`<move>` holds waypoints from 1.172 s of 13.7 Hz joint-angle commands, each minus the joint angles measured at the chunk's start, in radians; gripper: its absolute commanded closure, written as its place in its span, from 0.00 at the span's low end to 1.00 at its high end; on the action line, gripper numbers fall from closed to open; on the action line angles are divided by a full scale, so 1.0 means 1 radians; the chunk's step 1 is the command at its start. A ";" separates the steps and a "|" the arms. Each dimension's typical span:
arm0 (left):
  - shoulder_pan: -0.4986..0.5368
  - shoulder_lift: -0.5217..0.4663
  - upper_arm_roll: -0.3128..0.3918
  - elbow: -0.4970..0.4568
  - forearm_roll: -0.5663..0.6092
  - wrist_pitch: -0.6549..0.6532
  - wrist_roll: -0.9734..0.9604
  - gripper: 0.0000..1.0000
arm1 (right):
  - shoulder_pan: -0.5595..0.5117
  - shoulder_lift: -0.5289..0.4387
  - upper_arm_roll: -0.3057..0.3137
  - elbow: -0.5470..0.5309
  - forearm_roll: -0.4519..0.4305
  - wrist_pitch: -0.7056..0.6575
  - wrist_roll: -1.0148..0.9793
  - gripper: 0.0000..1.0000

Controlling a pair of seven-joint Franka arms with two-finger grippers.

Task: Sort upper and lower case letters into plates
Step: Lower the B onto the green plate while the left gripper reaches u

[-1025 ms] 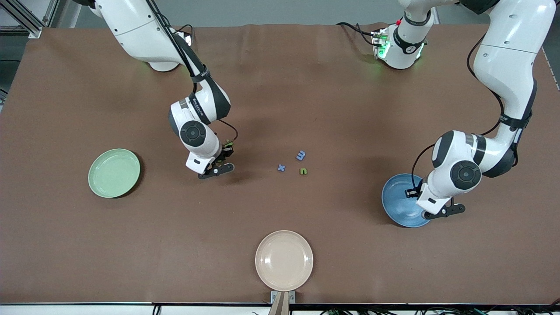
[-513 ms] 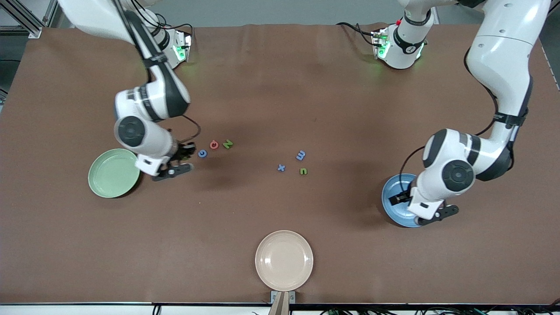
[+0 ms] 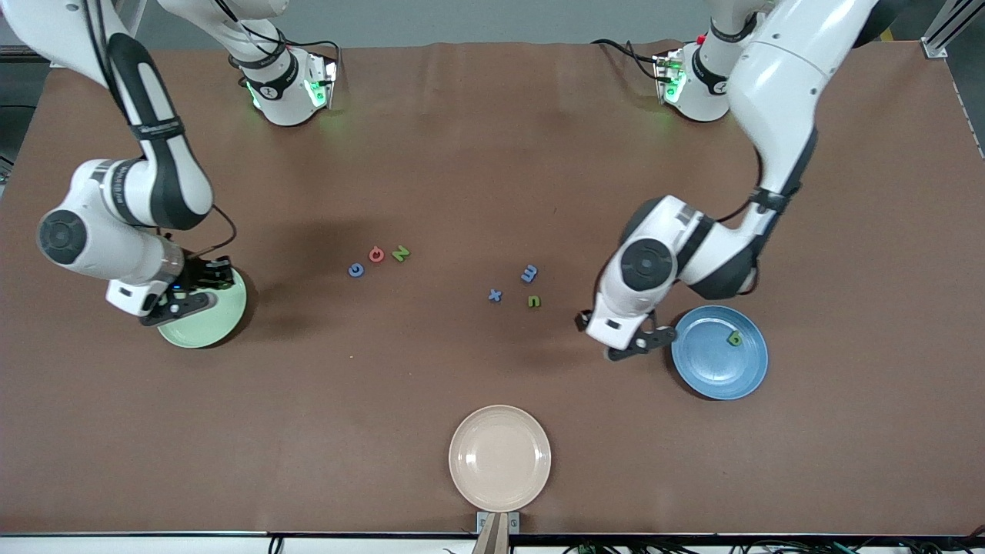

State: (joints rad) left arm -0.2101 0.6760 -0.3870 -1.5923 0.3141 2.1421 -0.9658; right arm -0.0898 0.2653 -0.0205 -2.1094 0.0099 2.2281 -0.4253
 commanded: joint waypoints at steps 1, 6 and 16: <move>-0.058 0.033 0.010 -0.005 0.000 0.074 -0.002 0.06 | -0.080 0.023 0.024 -0.047 -0.053 0.099 -0.030 0.86; -0.126 0.089 0.010 0.005 0.002 0.199 -0.002 0.19 | -0.116 0.086 0.024 -0.129 -0.057 0.298 -0.076 0.85; -0.178 0.143 0.020 0.008 0.000 0.208 0.001 0.44 | -0.108 0.106 0.025 -0.135 -0.057 0.317 -0.078 0.03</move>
State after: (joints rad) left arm -0.3754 0.8156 -0.3793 -1.5982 0.3142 2.3377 -0.9660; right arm -0.1867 0.4129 -0.0105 -2.2281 -0.0414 2.5750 -0.4953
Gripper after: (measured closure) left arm 0.370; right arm 0.454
